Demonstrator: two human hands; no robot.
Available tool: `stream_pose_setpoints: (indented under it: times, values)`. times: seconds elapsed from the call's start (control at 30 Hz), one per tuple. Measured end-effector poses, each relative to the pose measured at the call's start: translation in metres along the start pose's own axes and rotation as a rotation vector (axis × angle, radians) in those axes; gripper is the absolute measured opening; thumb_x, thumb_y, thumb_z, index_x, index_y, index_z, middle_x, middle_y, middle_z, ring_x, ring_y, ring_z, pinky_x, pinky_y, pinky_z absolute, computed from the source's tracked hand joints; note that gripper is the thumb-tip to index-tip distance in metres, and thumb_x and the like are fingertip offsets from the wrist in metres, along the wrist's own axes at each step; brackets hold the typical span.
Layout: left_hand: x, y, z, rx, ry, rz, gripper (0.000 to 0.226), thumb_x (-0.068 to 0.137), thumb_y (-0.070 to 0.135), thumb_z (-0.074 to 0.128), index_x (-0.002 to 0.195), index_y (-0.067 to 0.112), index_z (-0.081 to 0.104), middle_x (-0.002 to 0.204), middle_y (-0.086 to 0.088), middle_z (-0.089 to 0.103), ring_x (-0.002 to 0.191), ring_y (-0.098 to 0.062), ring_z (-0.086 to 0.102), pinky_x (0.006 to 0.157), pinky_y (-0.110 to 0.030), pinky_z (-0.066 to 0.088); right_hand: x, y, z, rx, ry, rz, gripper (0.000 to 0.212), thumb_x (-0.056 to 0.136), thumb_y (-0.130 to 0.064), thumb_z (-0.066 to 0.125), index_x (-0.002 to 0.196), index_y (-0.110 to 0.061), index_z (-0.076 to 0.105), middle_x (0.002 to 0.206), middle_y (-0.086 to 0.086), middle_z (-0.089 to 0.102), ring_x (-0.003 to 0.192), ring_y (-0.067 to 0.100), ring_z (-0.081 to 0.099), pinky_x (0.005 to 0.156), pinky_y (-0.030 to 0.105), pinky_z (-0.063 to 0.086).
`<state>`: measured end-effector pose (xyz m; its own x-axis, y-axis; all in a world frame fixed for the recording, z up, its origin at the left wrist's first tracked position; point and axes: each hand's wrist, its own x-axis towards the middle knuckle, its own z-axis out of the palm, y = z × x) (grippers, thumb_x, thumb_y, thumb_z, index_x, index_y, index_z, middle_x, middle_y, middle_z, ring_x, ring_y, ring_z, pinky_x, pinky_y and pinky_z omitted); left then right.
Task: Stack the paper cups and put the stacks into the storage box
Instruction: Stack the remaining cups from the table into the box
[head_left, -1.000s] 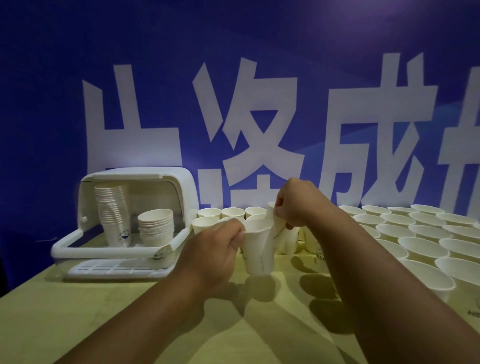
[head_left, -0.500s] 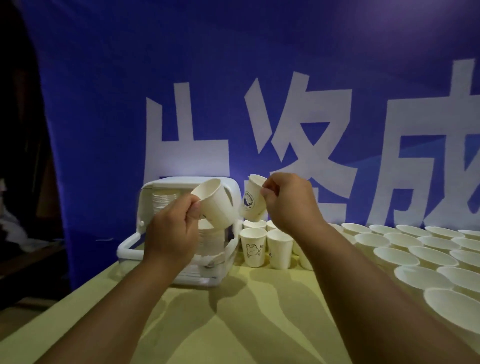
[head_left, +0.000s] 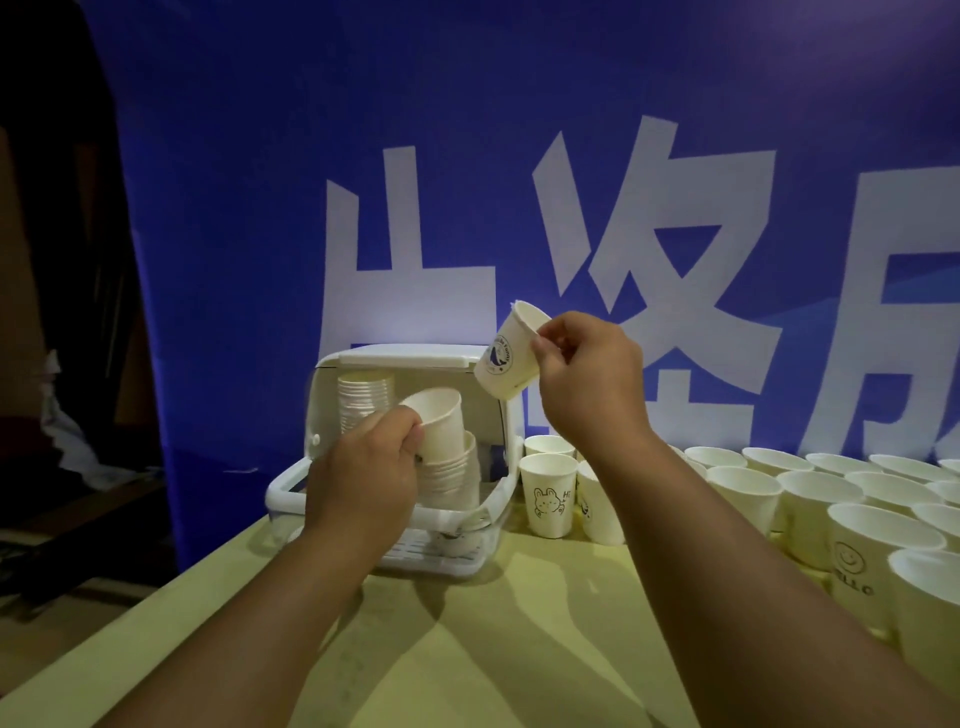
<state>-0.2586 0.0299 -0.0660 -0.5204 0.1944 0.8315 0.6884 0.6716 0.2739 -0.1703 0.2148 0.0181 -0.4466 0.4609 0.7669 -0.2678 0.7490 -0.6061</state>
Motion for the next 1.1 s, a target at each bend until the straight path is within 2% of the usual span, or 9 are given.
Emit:
stream_pose_setpoints:
  times: [0.1,0.23,0.33,0.6,0.77,0.87,0.93,1.0,1.1]
  values:
    - [0.000,0.005,0.005,0.055,-0.089,-0.026,0.016,0.105,0.036,0.040,0.092,0.033,0.049,0.093,0.009,0.051,0.078,-0.013,0.050,0.057,-0.028,0.038,-0.005,-0.004,0.005,0.042,-0.009,-0.051,0.006,0.095,-0.025,0.062,0.098,-0.022,0.068,0.089,-0.009,0.062,0.078,0.004,0.057,0.064,0.014,0.047]
    - [-0.005,0.004,0.013,0.007,-0.207,-0.073,0.007,0.104,0.035,0.048,0.101,0.033,0.054,0.115,0.008,0.039,0.102,-0.014,0.046,0.081,-0.029,0.047,-0.011,-0.011,0.013,0.033,-0.062,-0.097,0.008,0.095,-0.023,0.062,0.100,-0.020,0.068,0.095,-0.006,0.062,0.086,0.011,0.058,0.071,0.020,0.051]
    - [-0.009,0.002,0.016,-0.140,-0.254,-0.103,0.003,0.104,0.039,0.049,0.104,0.036,0.050,0.111,0.011,0.051,0.103,-0.012,0.055,0.079,-0.028,0.048,-0.015,-0.012,0.018,-0.010,-0.132,-0.129,0.010,0.095,-0.021,0.062,0.101,-0.018,0.069,0.099,-0.002,0.064,0.088,0.013,0.058,0.070,0.016,0.046]
    - [-0.013,0.005,0.017,-0.373,-0.186,-0.159,0.071,0.089,0.033,0.077,0.135,0.045,0.024,0.140,0.006,0.050,0.120,-0.015,0.056,0.096,-0.043,0.054,-0.019,-0.007,0.026,-0.154,-0.252,-0.147,0.009,0.093,-0.019,0.065,0.102,-0.021,0.069,0.096,-0.005,0.062,0.085,0.012,0.055,0.059,0.009,0.033]
    - [-0.017,0.002,0.023,-0.373,-0.184,-0.158,0.079,0.089,0.034,0.077,0.139,0.049,0.018,0.134,0.009,0.054,0.116,-0.013,0.059,0.092,-0.039,0.053,-0.020,-0.002,0.032,-0.265,-0.371,-0.179,0.020,0.089,-0.004,0.067,0.098,-0.021,0.070,0.092,-0.005,0.054,0.081,0.012,0.052,0.058,0.010,0.031]
    - [-0.019,0.002,0.026,-0.381,-0.185,-0.156,0.086,0.088,0.034,0.077,0.141,0.054,0.013,0.138,0.010,0.052,0.117,-0.012,0.057,0.086,-0.033,0.049,-0.026,0.007,0.040,-0.300,-0.433,-0.140,0.024,0.088,-0.003,0.068,0.101,-0.023,0.069,0.107,-0.003,0.046,0.090,0.013,0.049,0.069,0.014,0.035]
    - [-0.020,0.003,0.026,-0.362,-0.182,-0.138,0.093,0.087,0.032,0.078,0.146,0.056,0.010,0.149,0.010,0.044,0.123,-0.012,0.053,0.091,-0.035,0.052,-0.029,0.013,0.044,-0.295,-0.445,-0.104,0.020,0.090,-0.008,0.068,0.101,-0.024,0.068,0.114,-0.002,0.045,0.093,0.014,0.050,0.074,0.018,0.037]
    - [-0.021,0.003,0.027,-0.320,-0.193,-0.103,0.092,0.089,0.031,0.076,0.152,0.054,0.013,0.154,0.013,0.034,0.129,-0.011,0.047,0.097,-0.036,0.051,-0.032,0.017,0.048,-0.283,-0.439,-0.074,0.015,0.091,-0.015,0.068,0.104,-0.023,0.071,0.112,-0.002,0.052,0.090,0.014,0.054,0.070,0.019,0.039]
    - [-0.022,0.003,0.029,-0.268,-0.217,-0.071,0.073,0.093,0.030,0.070,0.155,0.037,0.032,0.154,0.015,0.034,0.135,-0.011,0.042,0.105,-0.034,0.047,-0.037,0.022,0.052,-0.285,-0.475,-0.035,0.022,0.091,-0.018,0.069,0.112,-0.021,0.073,0.107,0.001,0.068,0.087,0.014,0.062,0.072,0.020,0.046]
